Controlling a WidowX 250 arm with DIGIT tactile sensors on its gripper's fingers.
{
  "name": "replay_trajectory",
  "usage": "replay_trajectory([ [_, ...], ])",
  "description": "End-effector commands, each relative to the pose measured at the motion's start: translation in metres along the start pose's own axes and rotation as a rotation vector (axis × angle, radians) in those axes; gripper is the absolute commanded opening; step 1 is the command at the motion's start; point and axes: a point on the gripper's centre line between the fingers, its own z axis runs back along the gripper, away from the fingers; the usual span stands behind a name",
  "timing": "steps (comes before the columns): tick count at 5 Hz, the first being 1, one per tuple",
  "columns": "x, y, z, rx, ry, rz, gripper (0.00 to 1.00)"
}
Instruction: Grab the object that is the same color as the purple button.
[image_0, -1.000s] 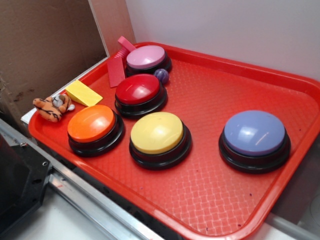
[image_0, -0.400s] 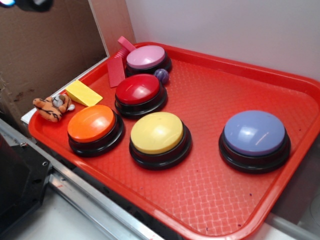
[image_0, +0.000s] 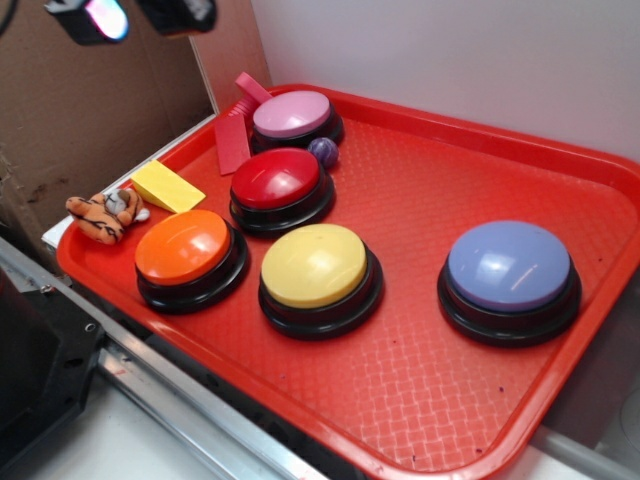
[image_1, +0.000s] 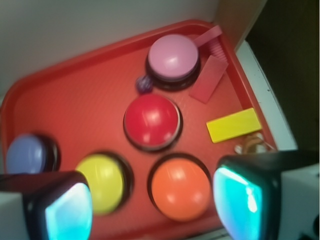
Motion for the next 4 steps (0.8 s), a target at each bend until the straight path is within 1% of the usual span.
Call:
replay_trajectory([
  [1, 0.061, 0.003, -0.045, 0.052, -0.062, 0.212, 1.0],
  [2, 0.076, -0.001, -0.072, 0.115, -0.047, 0.311, 1.0],
  [3, 0.086, -0.006, -0.093, 0.174, -0.058, 0.342, 1.0],
  [4, 0.087, -0.01, -0.109, 0.192, -0.037, 0.341, 1.0],
])
